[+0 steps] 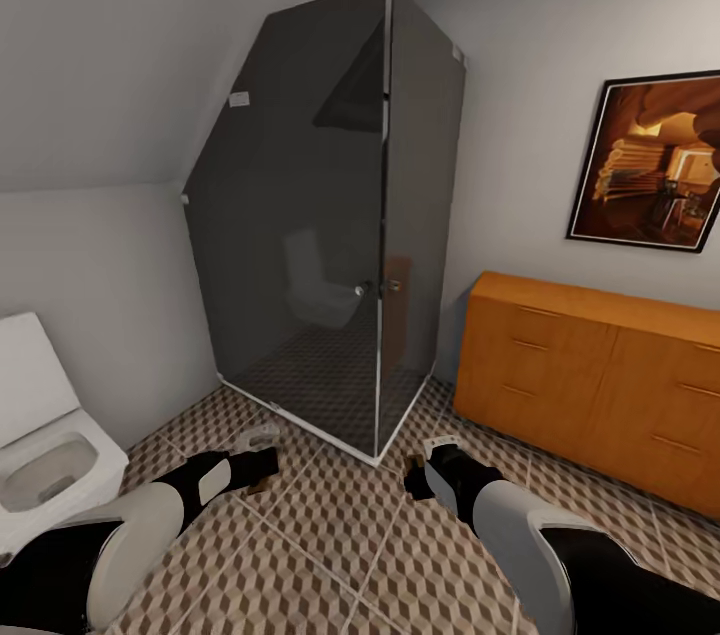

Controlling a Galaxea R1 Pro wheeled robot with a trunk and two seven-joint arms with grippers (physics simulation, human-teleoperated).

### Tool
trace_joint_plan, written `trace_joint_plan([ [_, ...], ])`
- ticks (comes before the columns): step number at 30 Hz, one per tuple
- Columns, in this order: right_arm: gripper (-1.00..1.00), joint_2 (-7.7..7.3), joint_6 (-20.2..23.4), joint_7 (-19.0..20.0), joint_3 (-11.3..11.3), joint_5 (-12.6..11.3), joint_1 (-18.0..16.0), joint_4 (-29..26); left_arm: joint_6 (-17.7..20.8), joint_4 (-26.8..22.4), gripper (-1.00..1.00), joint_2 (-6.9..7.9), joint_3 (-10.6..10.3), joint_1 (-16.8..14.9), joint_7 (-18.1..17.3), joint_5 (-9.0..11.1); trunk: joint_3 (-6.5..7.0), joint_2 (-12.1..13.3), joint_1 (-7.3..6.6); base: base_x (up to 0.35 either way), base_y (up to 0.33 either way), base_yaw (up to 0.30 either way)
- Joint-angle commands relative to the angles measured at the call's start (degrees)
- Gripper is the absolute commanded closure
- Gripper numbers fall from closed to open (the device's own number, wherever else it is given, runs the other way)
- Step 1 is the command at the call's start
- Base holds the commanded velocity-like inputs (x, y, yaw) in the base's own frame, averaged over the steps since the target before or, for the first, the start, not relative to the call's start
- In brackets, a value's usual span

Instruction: Take the four mousetraps from the cabinet in the bathroom and place them on the bathroom floor. Make sure all four end up on the same floor surface, and ensure that at least two of them are either under or directly next to the same bathroom sink.

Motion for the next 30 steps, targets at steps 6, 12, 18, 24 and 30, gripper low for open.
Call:
trace_joint_plan([
  [6,1.00,0.02,0.3,-0.2,-0.5,0.4,0.0,-0.1,0.4,-0.1,1.00,-0.02,0.4,0.0,-0.1,0.0,-0.09,-0.1,0.01,0.000,0.000,0.300],
  [12,1.00,0.02,0.3,-0.2,-0.5,0.4,0.0,-0.1,0.4,0.0,1.00,-0.02,0.4,0.0,-0.1,0.0,-0.09,-0.1,0.01,0.000,0.000,0.300],
  [18,1.00,0.02,0.3,-0.2,-0.5,0.4,0.0,-0.1,0.4,0.0,1.00,-0.04,0.4,0.0,-0.1,0.0,-0.09,-0.1,0.01,0.000,0.000,0.300],
  [24,1.00,0.02,0.2,-0.2,-0.5,0.4,0.0,-0.1,0.5,0.0,1.00,-0.06,0.4,0.0,-0.2,-0.1,-0.09,-0.1,0.01,0.000,0.000,0.300],
  [30,1.00,0.02,0.2,-0.2,-0.5,0.4,0.0,-0.1,0.5,0.0,1.00,0.13,0.4,0.0,-0.2,-0.1,-0.09,-0.1,0.01,0.000,0.000,0.300],
])
